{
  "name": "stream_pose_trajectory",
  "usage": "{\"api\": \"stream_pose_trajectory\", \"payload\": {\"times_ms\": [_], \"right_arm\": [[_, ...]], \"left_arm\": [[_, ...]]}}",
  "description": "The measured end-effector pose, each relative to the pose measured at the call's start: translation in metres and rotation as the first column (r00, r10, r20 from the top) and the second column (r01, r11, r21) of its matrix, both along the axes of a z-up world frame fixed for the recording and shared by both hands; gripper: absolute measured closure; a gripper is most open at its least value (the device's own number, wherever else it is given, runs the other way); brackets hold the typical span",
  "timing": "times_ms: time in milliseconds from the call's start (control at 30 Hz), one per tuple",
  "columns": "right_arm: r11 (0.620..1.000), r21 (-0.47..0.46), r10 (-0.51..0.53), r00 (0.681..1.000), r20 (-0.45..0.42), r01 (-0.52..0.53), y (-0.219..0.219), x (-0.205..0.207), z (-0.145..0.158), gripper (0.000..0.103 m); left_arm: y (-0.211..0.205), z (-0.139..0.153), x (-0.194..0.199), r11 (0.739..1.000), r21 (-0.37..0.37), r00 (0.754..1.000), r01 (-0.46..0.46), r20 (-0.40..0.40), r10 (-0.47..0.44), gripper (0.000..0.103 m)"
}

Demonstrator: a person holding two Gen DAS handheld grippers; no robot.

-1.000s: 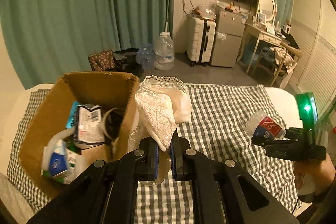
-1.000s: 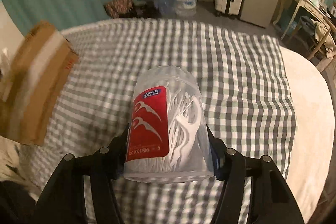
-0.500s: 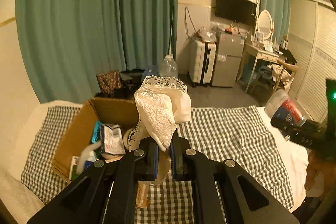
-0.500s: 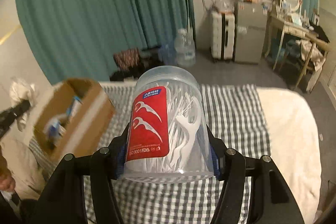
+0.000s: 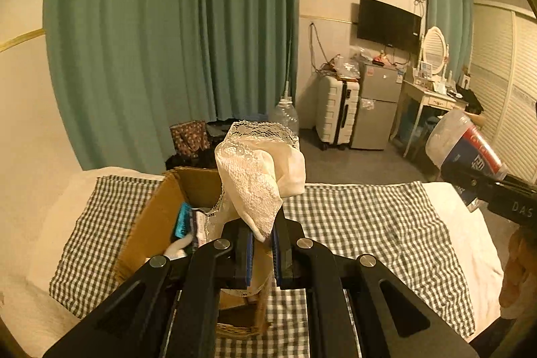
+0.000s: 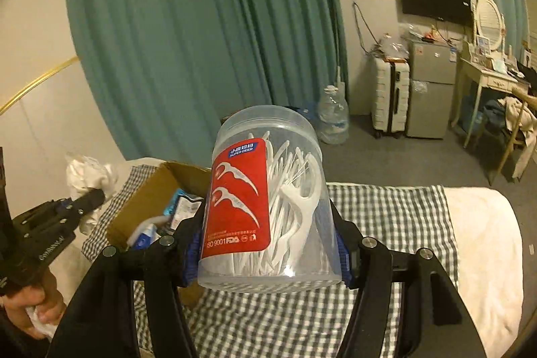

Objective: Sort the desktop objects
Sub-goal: 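Lift the lace cloth and floss tub and carry them over the box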

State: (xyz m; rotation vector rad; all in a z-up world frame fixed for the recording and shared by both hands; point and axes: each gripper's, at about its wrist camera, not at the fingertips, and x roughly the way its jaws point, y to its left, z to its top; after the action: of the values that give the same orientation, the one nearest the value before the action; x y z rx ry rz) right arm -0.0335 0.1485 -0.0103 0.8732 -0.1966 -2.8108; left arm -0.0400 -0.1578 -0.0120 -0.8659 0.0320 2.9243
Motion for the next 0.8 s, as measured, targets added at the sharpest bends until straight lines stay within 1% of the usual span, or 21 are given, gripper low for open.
{"api": "stream_pose_trajectory", "payload": {"times_ms": [167,300,400,533,667,800], "right_arm": [[0.999,0.012,0.032,0.999,-0.033,-0.032,-0.023,-0.003,0.004,0.042],[0.998,-0.003,0.057,0.997,-0.053,-0.057,-0.043,-0.009,0.003,0.042],[0.996,-0.013,0.082,0.994,-0.066,-0.083,-0.064,-0.017,0.001,0.042],[0.992,0.000,0.128,0.989,-0.075,-0.128,-0.093,-0.031,-0.004,0.042],[0.985,0.001,0.173,0.983,-0.068,-0.173,-0.116,-0.046,-0.014,0.042],[0.977,0.009,0.213,0.976,-0.038,-0.213,-0.138,-0.067,-0.030,0.042]], "left_arm": [[-0.019,-0.001,-0.004,1.000,-0.006,0.999,-0.027,0.019,0.027,0.095],[-0.037,-0.004,-0.008,0.998,-0.001,0.998,-0.063,0.030,0.063,0.095],[-0.051,-0.009,-0.012,0.995,-0.007,0.995,-0.095,0.034,0.095,0.095],[-0.074,-0.017,-0.021,0.992,-0.003,0.991,-0.124,0.049,0.124,0.095],[-0.095,-0.028,-0.032,0.988,-0.001,0.986,-0.151,0.073,0.151,0.095],[-0.109,-0.042,-0.045,0.987,-0.008,0.981,-0.163,0.102,0.163,0.095]]}}
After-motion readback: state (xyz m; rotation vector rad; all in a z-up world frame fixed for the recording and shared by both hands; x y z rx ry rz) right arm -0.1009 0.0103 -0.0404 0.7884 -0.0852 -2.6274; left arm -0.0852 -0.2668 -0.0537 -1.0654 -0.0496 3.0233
